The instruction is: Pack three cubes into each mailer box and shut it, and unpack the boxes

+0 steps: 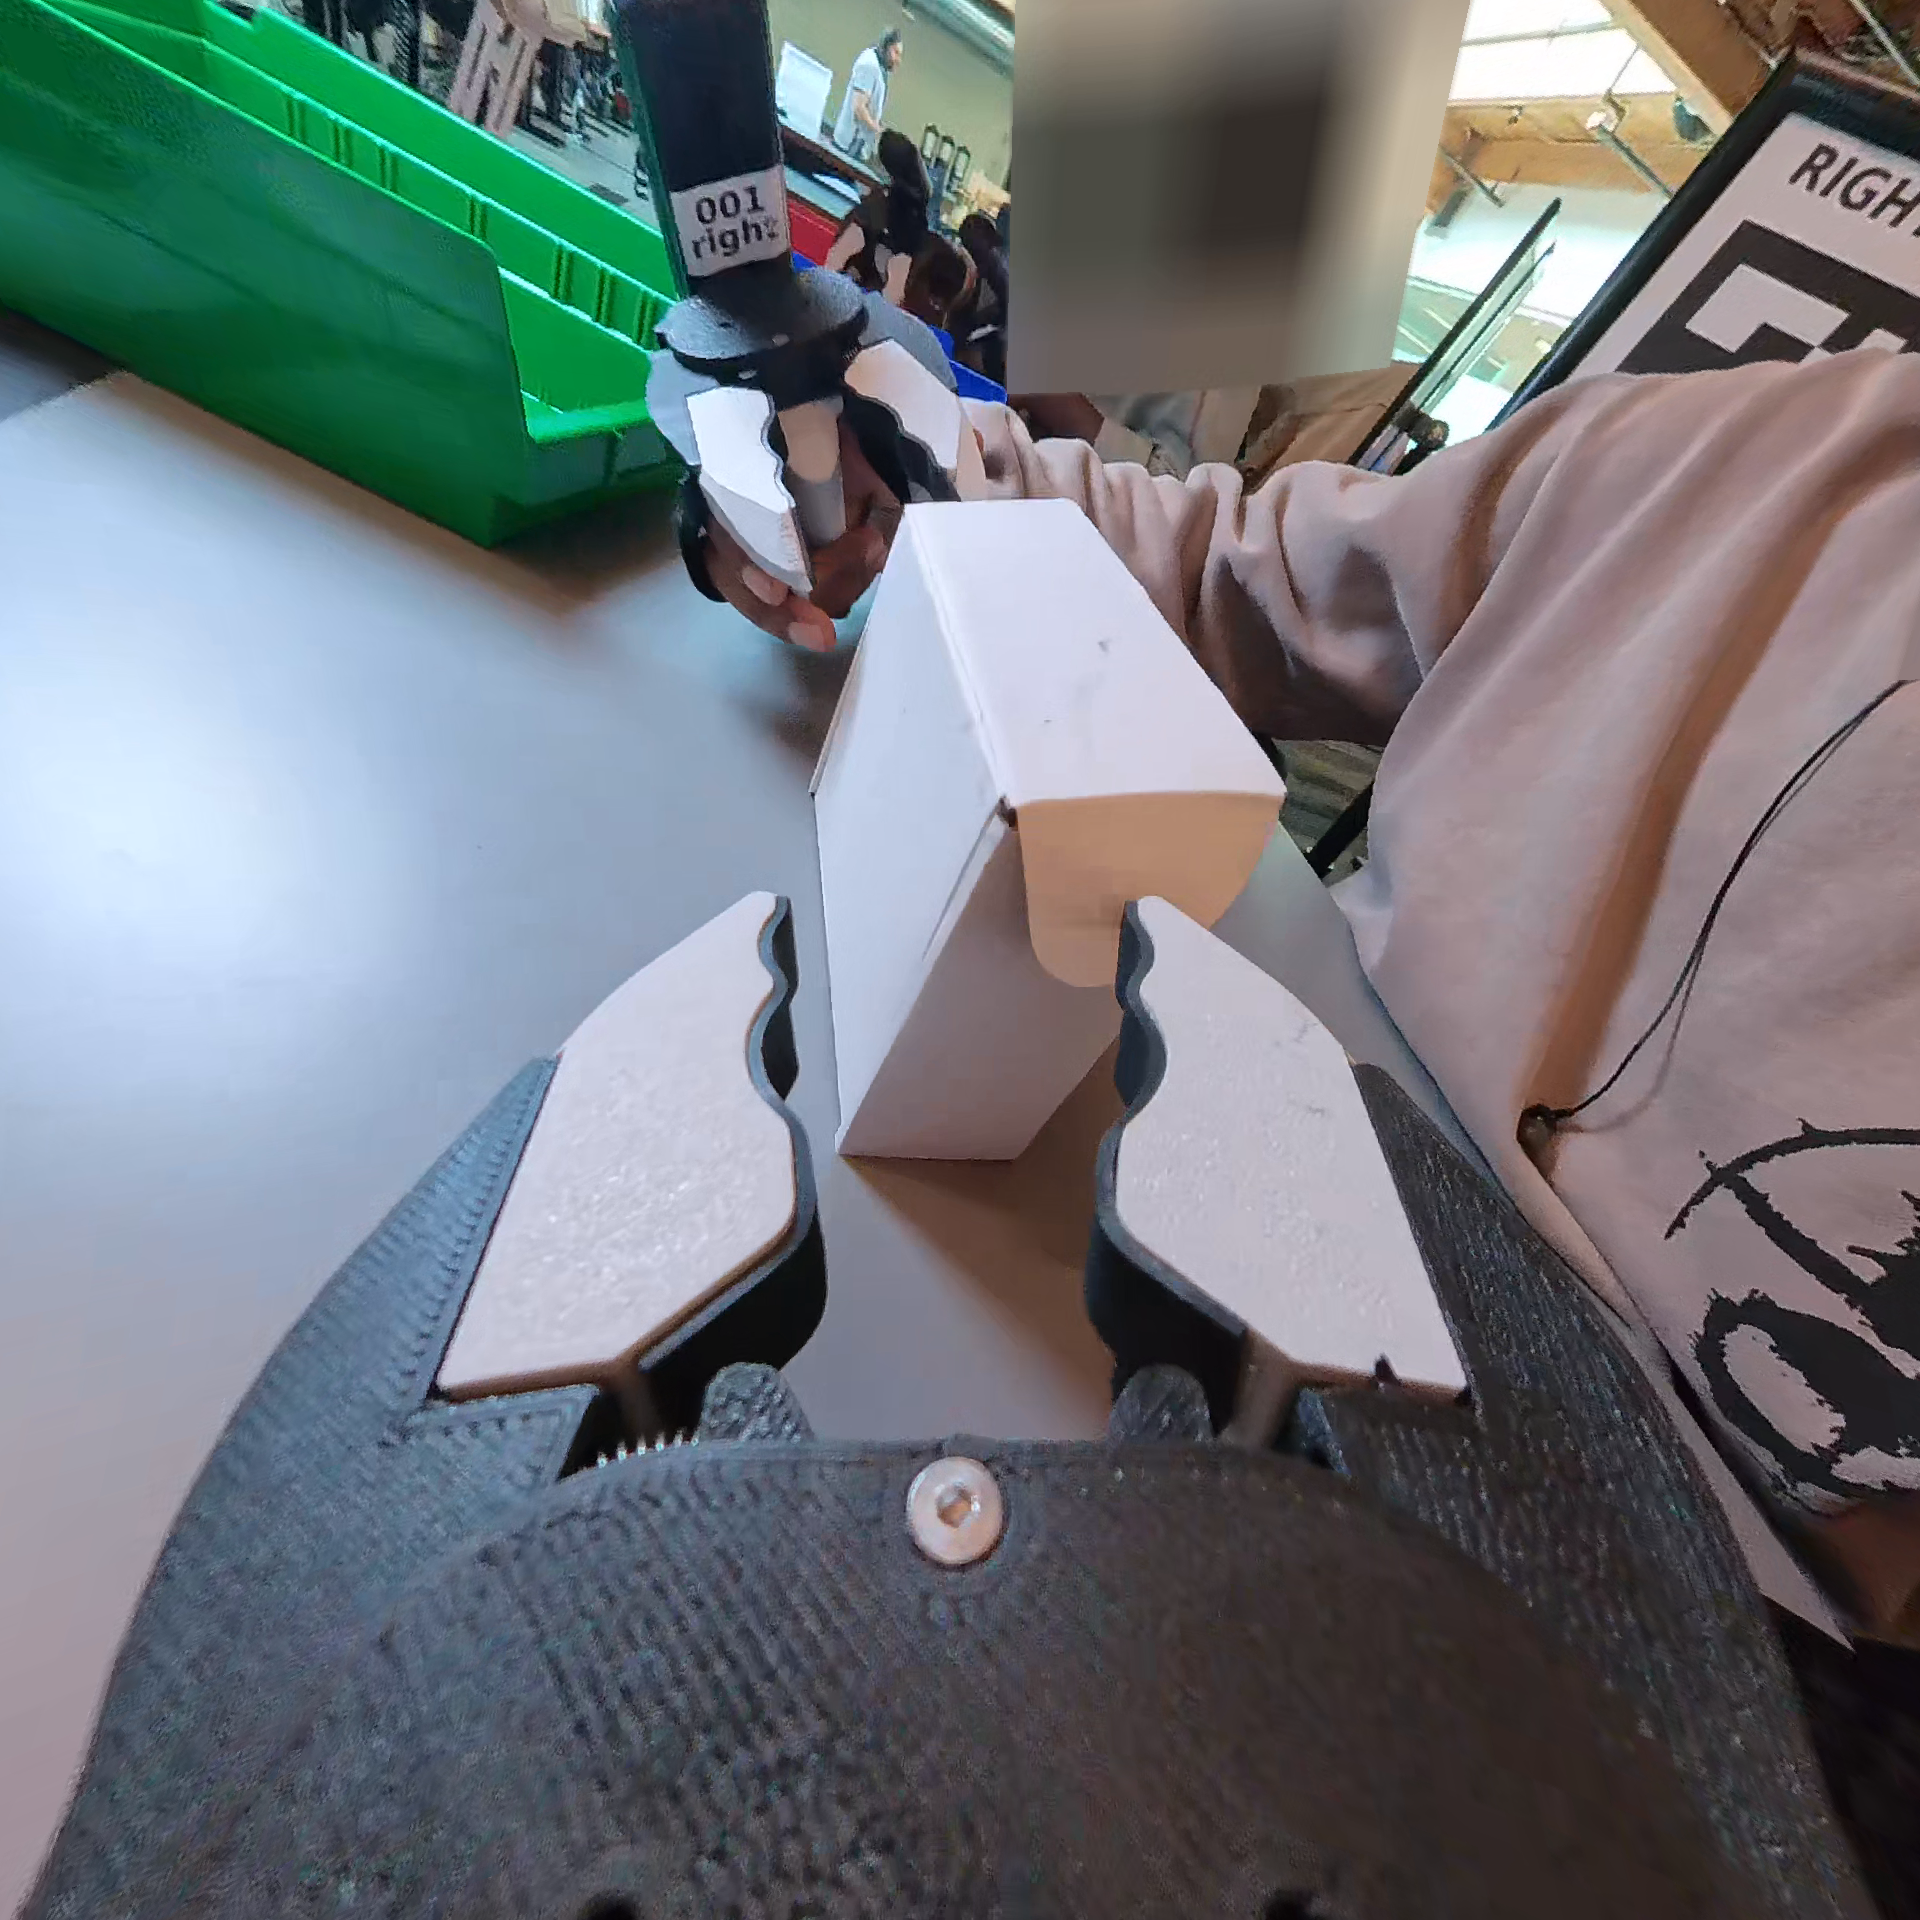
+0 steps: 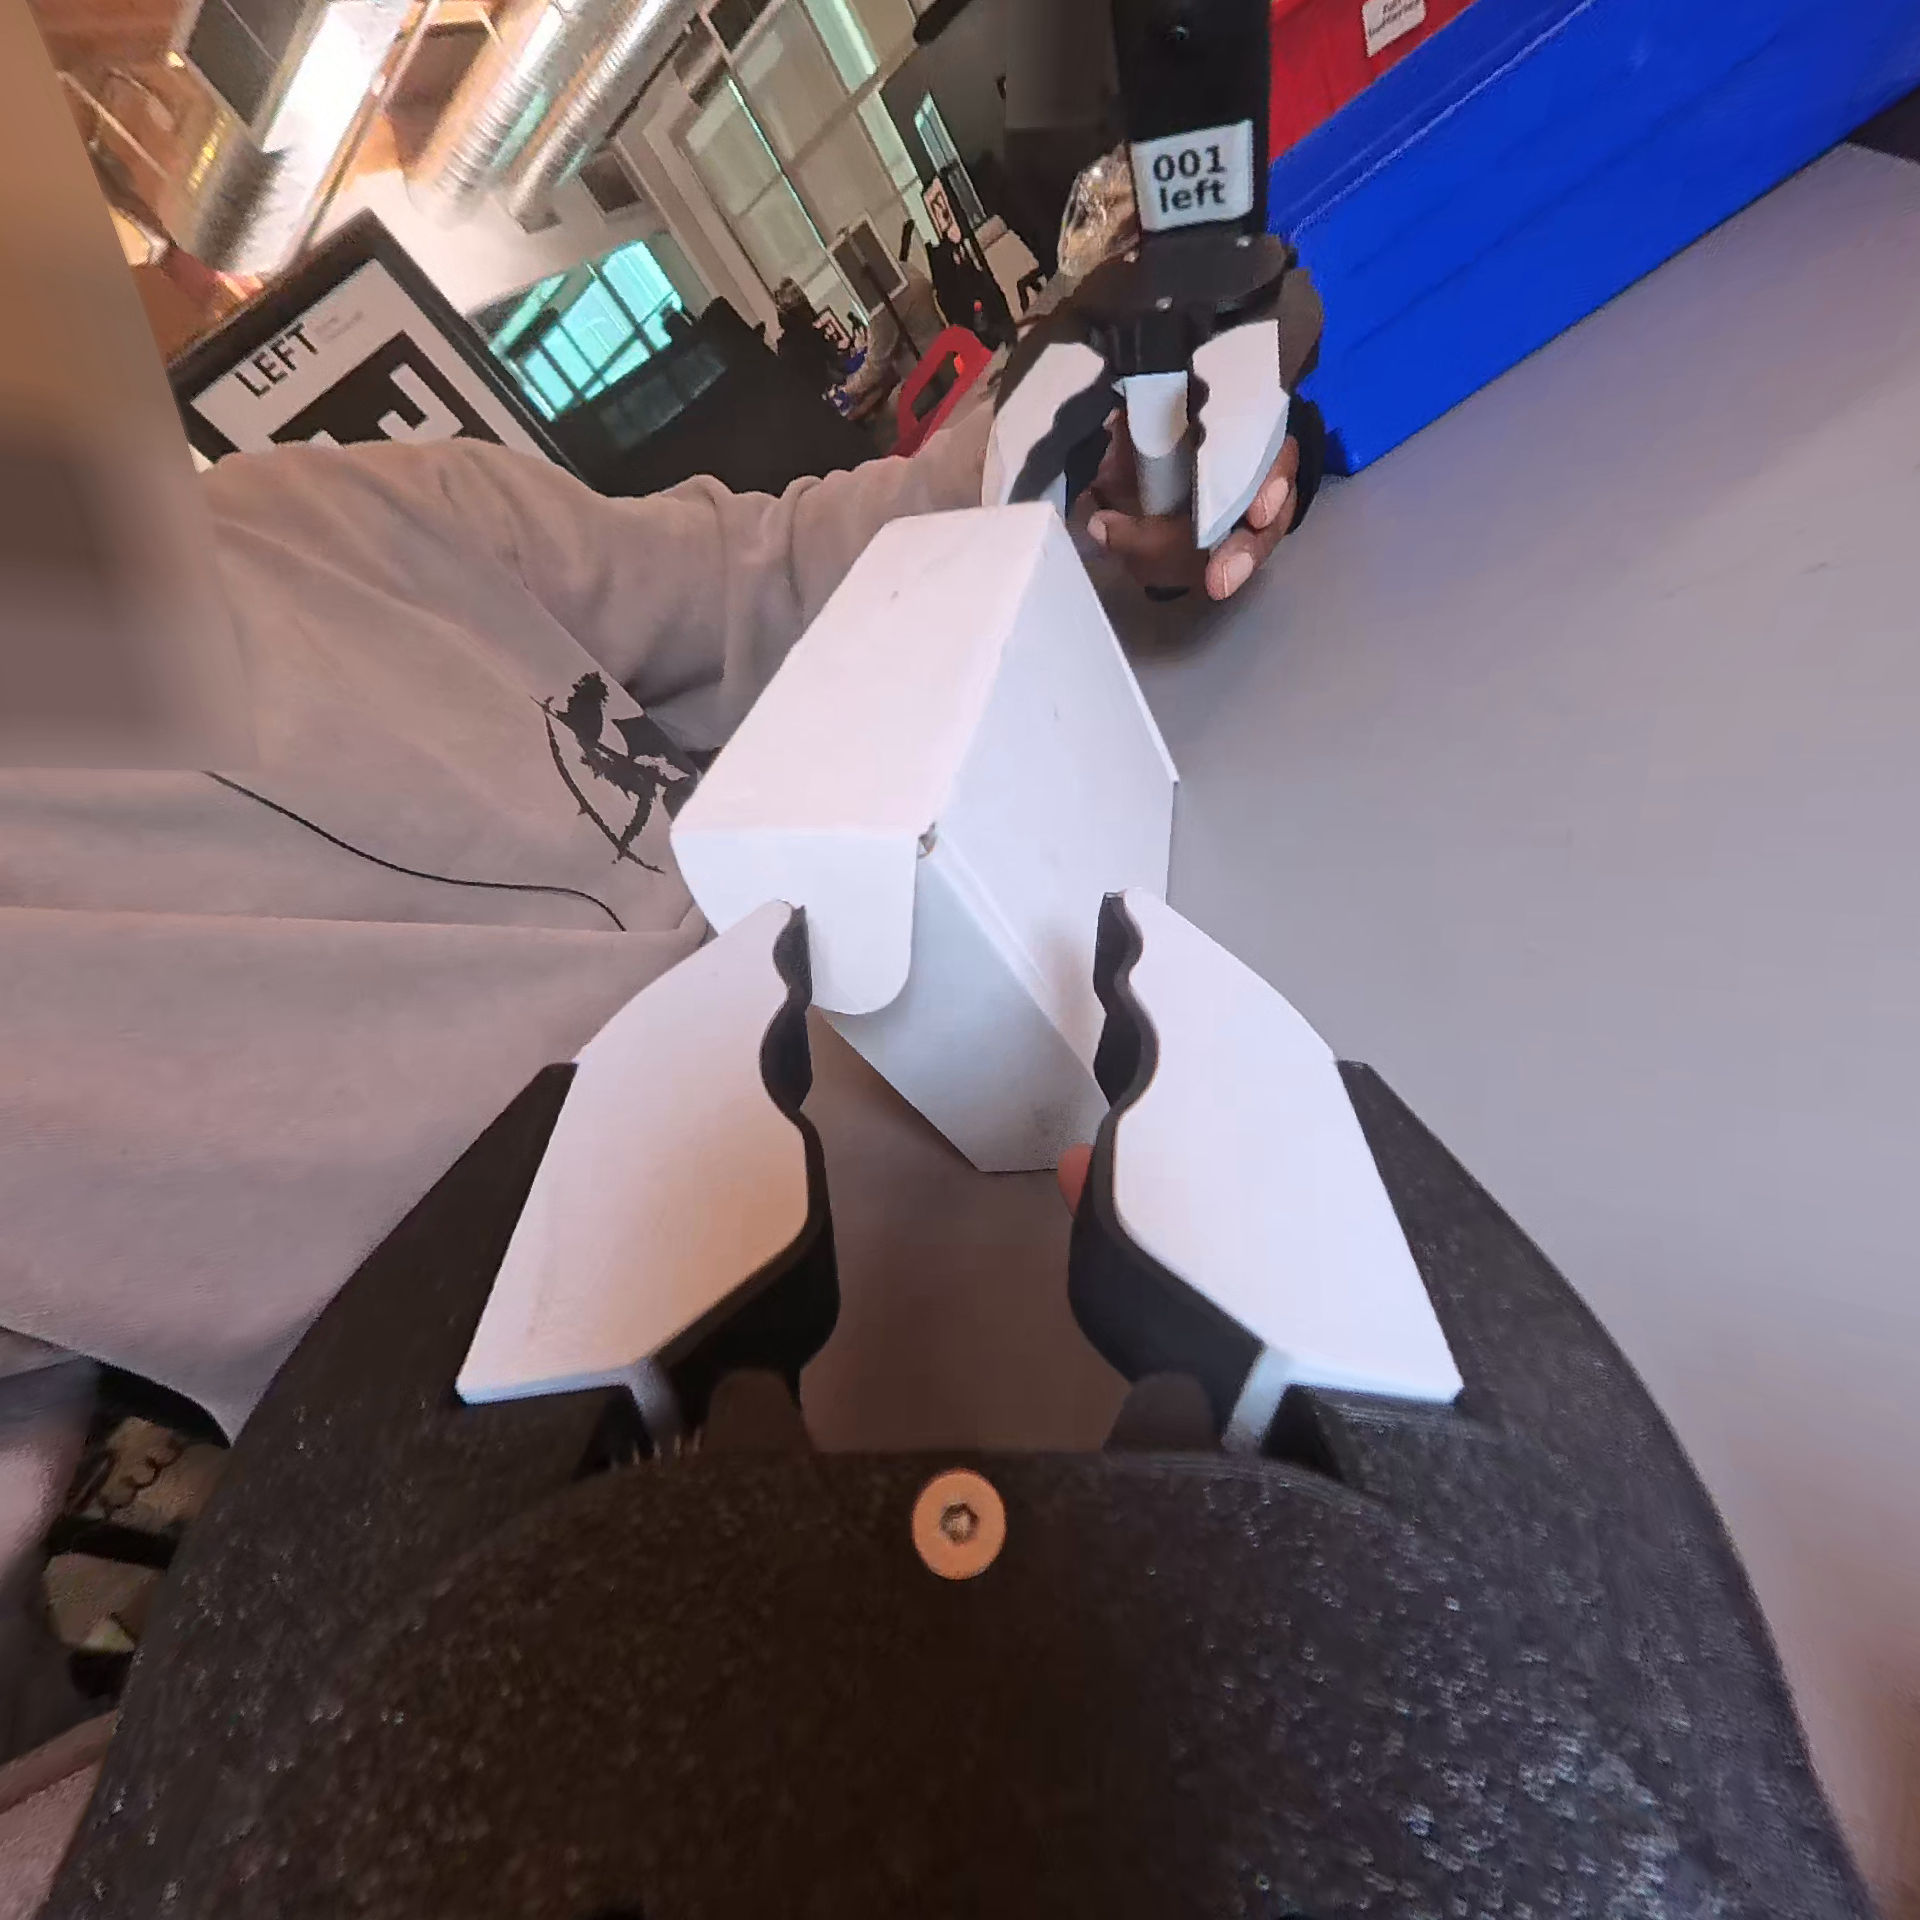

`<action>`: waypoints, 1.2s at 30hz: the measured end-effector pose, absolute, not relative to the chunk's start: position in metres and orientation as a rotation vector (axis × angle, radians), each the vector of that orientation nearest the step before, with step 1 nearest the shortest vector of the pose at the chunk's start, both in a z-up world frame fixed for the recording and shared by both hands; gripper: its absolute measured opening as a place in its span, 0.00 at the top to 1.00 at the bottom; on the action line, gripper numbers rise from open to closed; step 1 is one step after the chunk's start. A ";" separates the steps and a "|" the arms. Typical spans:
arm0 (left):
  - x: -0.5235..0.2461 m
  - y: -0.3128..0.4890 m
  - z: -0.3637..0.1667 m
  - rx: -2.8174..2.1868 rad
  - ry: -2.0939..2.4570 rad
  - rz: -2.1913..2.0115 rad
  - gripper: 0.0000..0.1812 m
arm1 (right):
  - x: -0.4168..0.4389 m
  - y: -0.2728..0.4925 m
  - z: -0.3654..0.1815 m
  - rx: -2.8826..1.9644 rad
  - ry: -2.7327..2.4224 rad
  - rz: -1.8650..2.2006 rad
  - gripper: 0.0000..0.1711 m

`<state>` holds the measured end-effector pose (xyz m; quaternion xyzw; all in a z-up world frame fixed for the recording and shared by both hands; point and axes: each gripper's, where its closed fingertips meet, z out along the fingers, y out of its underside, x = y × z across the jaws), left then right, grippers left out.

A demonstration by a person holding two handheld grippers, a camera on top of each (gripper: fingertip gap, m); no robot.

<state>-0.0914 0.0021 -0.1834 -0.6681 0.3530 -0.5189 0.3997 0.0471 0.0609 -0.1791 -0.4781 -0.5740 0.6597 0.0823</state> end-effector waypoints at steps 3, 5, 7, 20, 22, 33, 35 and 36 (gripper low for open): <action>-0.081 0.000 -0.184 -1.680 0.932 -1.319 0.66 | 0.046 0.054 -0.182 -1.411 -1.757 1.991 0.68; -0.080 0.000 -0.183 -1.677 0.938 -1.304 0.66 | 0.046 0.054 -0.181 -1.399 -1.757 1.990 0.67; -0.079 0.001 -0.178 -1.655 0.916 -1.307 0.67 | 0.047 0.055 -0.178 -1.385 -1.725 2.013 0.67; -0.075 -0.002 -0.157 -1.551 0.809 -1.502 0.68 | 0.044 0.055 -0.164 -1.346 -1.595 2.153 0.69; -0.074 -0.003 -0.157 -1.544 0.781 -1.555 0.69 | 0.044 0.052 -0.166 -1.344 -1.596 2.169 0.70; -0.067 -0.016 -0.164 -1.560 0.855 -1.537 0.69 | 0.046 0.047 -0.166 -1.322 -1.634 2.117 0.67; -0.064 -0.019 -0.156 -1.519 0.858 -1.559 0.70 | 0.047 0.047 -0.161 -1.304 -1.619 2.119 0.67; -0.062 -0.020 -0.152 -1.504 0.861 -1.569 0.70 | 0.047 0.046 -0.158 -1.293 -1.607 2.140 0.67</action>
